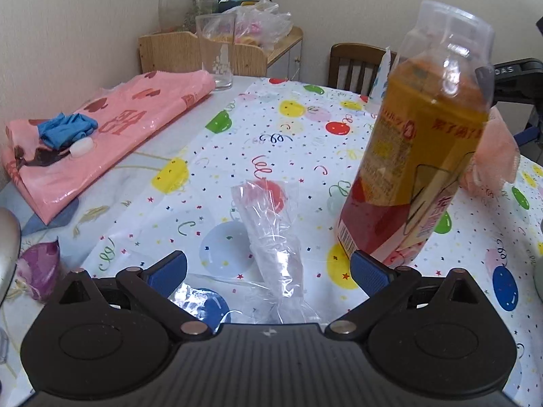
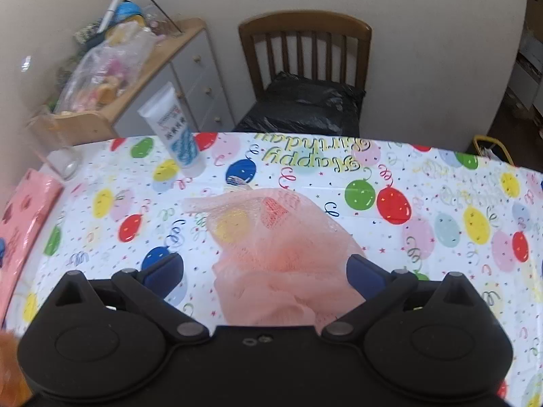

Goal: Organize soft objects
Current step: 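Move the left tool to the clear plastic bag while the right tool approaches the pink bath puff, then close the left tool on the plastic bag while the right tool grasps the pink puff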

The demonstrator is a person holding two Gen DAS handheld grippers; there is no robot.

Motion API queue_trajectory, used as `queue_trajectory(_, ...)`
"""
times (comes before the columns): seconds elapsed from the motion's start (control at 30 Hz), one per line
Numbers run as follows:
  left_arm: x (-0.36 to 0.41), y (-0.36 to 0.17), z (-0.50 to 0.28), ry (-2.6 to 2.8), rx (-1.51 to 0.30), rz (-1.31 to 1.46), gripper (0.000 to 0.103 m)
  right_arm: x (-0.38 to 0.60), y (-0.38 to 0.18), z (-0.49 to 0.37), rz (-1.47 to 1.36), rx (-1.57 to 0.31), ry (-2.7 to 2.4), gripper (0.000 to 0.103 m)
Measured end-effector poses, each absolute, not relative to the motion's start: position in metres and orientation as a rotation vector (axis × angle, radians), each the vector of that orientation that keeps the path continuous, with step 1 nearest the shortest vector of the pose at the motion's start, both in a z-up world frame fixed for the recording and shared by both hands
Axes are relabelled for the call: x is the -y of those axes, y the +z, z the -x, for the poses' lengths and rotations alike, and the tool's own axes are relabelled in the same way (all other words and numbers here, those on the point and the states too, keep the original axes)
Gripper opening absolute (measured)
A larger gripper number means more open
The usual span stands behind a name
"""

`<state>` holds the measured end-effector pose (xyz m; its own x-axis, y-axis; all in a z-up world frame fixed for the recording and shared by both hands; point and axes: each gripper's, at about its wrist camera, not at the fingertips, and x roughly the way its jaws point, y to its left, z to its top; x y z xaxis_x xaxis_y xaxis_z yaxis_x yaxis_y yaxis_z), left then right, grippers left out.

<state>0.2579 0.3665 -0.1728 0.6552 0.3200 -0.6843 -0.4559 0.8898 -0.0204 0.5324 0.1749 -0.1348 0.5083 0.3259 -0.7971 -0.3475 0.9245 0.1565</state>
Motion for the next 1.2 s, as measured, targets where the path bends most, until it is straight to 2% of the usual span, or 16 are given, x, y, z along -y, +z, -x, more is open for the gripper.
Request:
queue_trajectory(0.37,-0.365,-0.195,-0.267,0.457,-0.761,0.188,0.101,-0.198,-0.173,-0.552,0.063,-1.012,0.325,0.103)
queue_trajectory(0.6,-0.363,-0.202,-0.269,0.467,-0.768,0.168,0.087,-0.200,-0.185,-0.555,0.087,-1.028,0.313,0.099)
queue_trajectory(0.67,-0.364,-0.202,-0.269,0.468,-0.762,0.170,0.078,-0.201,-0.189,-0.555,0.091,-1.040,0.317,0.095)
queue_trajectory(0.73,-0.364,-0.201,-0.269,0.475,-0.756,0.169,0.063,-0.202,-0.190,-0.554,0.101,-1.038,0.318,0.092)
queue_trajectory(0.9,-0.363,-0.197,-0.270,0.480,-0.749,0.164,0.041,-0.205,-0.191,-0.551,0.140,-1.033,0.328,0.081)
queue_trajectory(1.03,-0.363,-0.195,-0.272,0.481,-0.751,0.176,0.033,-0.205,-0.188,-0.548,0.174,-1.032,0.336,0.066)
queue_trajectory(1.17,-0.366,-0.194,-0.273,0.484,-0.750,0.201,0.033,-0.203,-0.179,-0.545,0.184,-1.019,0.354,0.046)
queue_trajectory(1.2,-0.367,-0.194,-0.273,0.485,-0.750,0.206,0.032,-0.202,-0.177,-0.544,0.181,-1.015,0.358,0.044)
